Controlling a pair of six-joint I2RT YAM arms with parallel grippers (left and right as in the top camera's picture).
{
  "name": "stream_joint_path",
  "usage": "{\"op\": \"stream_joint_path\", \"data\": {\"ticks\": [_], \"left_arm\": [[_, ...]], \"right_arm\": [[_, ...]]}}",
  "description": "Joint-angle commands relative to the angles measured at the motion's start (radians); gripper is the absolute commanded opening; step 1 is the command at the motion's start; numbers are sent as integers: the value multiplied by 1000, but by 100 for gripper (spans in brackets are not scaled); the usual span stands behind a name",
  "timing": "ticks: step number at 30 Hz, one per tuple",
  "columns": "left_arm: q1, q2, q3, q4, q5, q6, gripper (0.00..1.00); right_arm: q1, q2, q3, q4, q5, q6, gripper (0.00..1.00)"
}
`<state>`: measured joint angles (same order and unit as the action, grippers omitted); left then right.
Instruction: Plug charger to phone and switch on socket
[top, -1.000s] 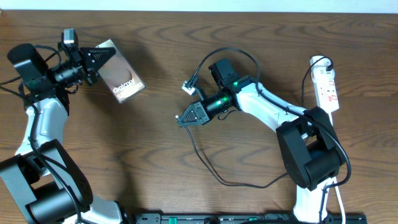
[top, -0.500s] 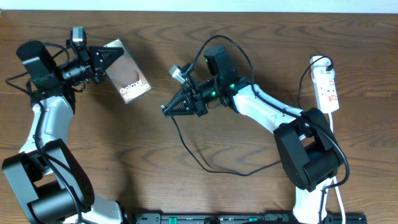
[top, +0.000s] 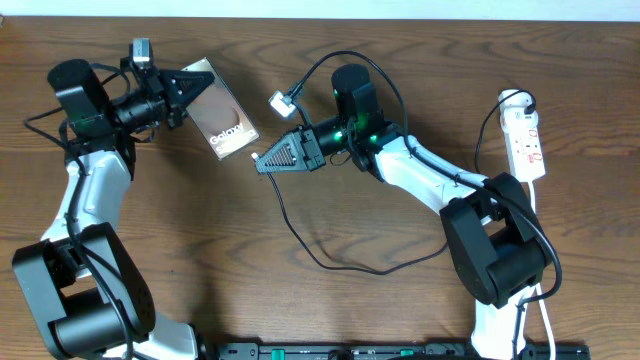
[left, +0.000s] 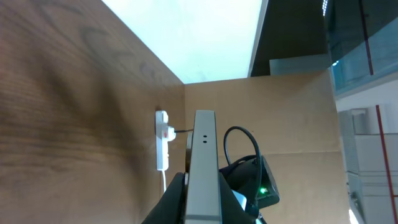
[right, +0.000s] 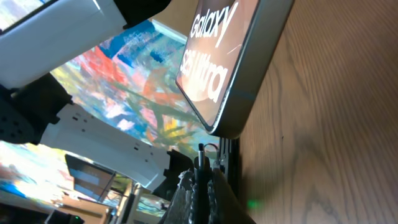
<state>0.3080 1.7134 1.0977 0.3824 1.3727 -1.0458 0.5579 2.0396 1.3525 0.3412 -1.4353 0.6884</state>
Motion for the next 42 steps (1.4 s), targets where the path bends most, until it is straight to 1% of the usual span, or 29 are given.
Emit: {"op": "stream_joint_path", "data": {"ticks": [1,7,12,18,24,39,42], "left_arm": [[-11,-2,5,44,-6,6,7],[-11,-2,5,47,-52,6,7],[-20,-2,5,47,-54,6,7],[-56,-2,5,47,-58,6,7],[-58,-2,5,47,-58,6,7],[-56,-2,5,51,-58,18,7],[-50,-2,5,77,-58,17,7]], "right_arm": [[7,8,8,4,4,40,1],[7,8,8,8,6,40,1],[7,8,8,8,27,41,1],[7,8,8,16,46,86,1],[6,8,8,17,69,135,1],[7,8,8,68,30,138,1],[6,8,8,67,28,138,1]]}}
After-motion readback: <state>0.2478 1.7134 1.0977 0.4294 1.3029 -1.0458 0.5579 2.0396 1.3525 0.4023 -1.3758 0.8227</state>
